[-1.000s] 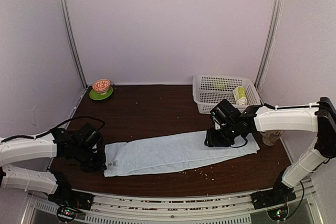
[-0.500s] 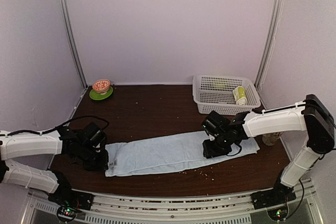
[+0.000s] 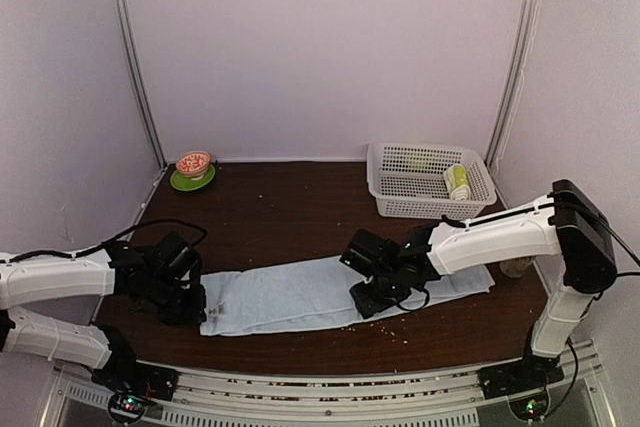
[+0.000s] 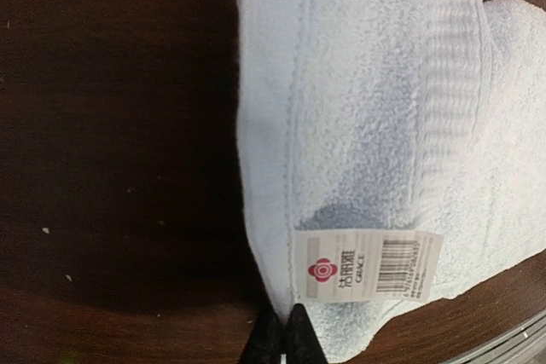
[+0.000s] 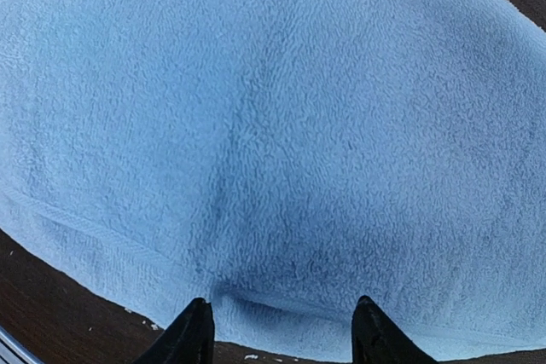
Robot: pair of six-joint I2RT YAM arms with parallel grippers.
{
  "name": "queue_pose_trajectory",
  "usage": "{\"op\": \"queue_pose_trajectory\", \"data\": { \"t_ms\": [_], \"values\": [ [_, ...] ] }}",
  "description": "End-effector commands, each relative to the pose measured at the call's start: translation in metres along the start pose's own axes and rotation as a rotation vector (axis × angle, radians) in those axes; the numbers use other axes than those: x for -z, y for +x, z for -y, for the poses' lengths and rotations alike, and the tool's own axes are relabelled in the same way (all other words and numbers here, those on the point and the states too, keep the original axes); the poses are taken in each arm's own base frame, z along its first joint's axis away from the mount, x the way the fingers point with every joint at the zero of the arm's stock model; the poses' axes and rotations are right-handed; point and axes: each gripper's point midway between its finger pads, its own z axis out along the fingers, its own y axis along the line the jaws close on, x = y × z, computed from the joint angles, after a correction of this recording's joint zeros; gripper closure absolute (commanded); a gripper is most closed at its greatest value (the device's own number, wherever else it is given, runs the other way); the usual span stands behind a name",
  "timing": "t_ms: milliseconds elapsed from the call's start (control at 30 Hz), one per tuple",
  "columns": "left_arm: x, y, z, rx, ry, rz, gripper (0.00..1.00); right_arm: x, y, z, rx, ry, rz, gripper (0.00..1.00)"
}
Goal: Roll the towels
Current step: Smooth out the towel at the center of the board.
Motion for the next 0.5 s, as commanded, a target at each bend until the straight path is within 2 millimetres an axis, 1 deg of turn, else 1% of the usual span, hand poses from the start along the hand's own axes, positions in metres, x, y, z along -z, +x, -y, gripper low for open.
{"op": "queue_pose_trajectory", "data": {
  "t_ms": [0, 100, 267, 367, 467],
  "values": [
    [0.007, -0.009, 0.006, -0.015, 0.017, 0.035, 1.0, -0.005, -0.012, 0.002, 0.023, 0.063, 0.03, 0.45],
    [0.008, -0.009, 0.006, -0.013, 0.019, 0.037, 1.0, -0.002, -0.02, 0.0, 0.007, 0.062, 0.055, 0.46],
    [0.01, -0.01, 0.005, -0.007, 0.023, 0.043, 1.0, 0.014, -0.034, -0.013, -0.022, 0.004, 0.111, 0.46],
    [0.01, -0.01, 0.006, -0.007, 0.024, 0.045, 1.0, 0.014, -0.036, -0.017, -0.025, -0.005, 0.106, 0.47],
    [0.009, -0.011, 0.006, -0.012, 0.018, 0.041, 1.0, 0.007, -0.033, -0.021, -0.011, -0.004, 0.086, 0.5]
  ]
}}
